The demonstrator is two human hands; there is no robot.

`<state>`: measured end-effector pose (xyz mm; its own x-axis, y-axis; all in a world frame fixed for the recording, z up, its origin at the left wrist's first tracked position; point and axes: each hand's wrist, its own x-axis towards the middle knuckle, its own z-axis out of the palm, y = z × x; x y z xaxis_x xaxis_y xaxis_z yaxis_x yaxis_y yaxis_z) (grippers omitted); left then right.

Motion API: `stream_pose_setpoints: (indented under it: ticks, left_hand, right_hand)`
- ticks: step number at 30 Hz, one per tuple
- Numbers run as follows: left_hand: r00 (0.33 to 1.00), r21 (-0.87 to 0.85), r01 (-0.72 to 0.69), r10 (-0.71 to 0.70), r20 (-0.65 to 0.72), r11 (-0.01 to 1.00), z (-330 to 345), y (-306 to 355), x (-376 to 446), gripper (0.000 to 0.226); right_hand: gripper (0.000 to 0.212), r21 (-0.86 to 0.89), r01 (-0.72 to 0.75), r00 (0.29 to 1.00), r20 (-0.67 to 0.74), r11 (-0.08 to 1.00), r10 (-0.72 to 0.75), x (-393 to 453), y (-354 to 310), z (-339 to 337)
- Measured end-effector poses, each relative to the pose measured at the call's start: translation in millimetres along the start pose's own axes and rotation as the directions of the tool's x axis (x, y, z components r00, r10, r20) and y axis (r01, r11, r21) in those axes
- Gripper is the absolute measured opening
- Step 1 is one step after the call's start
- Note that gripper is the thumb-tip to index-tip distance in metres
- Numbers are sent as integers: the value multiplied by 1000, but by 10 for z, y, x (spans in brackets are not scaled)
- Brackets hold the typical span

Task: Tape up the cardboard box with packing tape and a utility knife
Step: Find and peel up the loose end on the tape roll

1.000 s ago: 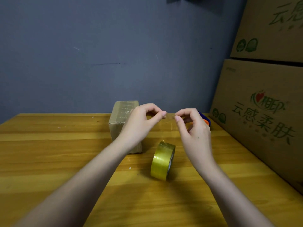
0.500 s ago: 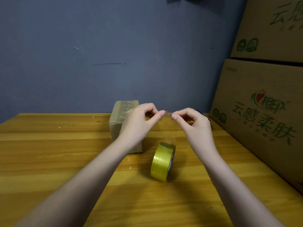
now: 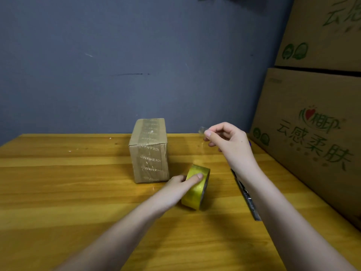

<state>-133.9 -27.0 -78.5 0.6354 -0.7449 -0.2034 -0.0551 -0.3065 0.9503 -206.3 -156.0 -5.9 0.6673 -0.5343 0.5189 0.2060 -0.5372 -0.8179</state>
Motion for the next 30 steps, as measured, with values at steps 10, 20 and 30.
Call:
stream_pose_setpoints:
  ticks: [10,20,30]
  left_hand:
    - [994,-352,12,27,107,936,59,101,38,49]
    - [971,-250,-225,238,21,942,-27,138,-140,35]
    - [927,-217,-374,373,-48,902,-93,150,-201,18]
  right_hand:
    - [8,-124,76,992,-89,989,-87,8,68,-37]
    - [13,-36,17,992,-128,999,-21,69,94,-102]
    - [14,159,-253,967,23,954,252,69,102,-90]
